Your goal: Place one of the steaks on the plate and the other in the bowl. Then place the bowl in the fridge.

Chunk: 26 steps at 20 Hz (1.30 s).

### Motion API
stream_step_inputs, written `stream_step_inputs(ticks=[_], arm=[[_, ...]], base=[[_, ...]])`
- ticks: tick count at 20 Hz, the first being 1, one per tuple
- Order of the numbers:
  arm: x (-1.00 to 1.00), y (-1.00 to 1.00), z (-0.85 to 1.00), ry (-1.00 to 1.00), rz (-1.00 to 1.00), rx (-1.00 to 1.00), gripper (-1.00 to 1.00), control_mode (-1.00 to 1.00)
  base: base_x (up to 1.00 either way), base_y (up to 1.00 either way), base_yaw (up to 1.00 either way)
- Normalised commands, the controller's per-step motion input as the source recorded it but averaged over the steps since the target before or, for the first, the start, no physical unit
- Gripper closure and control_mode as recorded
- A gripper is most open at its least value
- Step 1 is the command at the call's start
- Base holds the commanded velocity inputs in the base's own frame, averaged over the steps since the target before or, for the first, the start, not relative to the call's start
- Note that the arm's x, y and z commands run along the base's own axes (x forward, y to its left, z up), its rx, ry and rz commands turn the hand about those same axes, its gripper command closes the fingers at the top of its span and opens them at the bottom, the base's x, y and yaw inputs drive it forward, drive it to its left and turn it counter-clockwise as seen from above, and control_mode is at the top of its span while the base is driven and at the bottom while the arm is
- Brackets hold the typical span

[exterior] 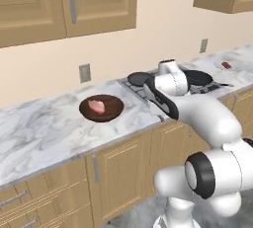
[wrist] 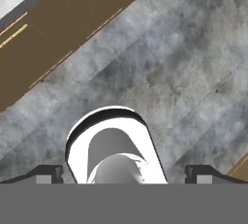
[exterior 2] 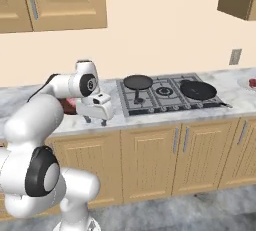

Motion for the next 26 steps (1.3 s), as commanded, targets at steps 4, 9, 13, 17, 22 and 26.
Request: stream_step_inputs(ticks=[4, 9, 13, 17, 22, 26], arm=[[0.0, 0.0, 0.0, 0.0, 0.0, 0.0, -1.0, 1.0], [0.0, 0.0, 0.0, 0.0, 0.0, 0.0, -1.0, 1.0], [0.0, 0.0, 0.0, 0.0, 0.0, 0.0, -1.0, 1.0], [0.0, 0.0, 0.0, 0.0, 0.0, 0.0, -1.0, 1.0], [0.34, -0.08, -0.05, -0.02, 0.04, 0.0, -1.0, -1.0], [0.91, -0.6, -0.13, -0.06, 0.0, 0.54, -1.0, -1.0]], base=[[0.33, 0.96, -0.1], [0.37, 0.29, -0.06], [0.5, 0.0, 0.0], [0.49, -0.08, 0.02], [0.0, 0.0, 0.0], [0.0, 0.0, 0.0]])
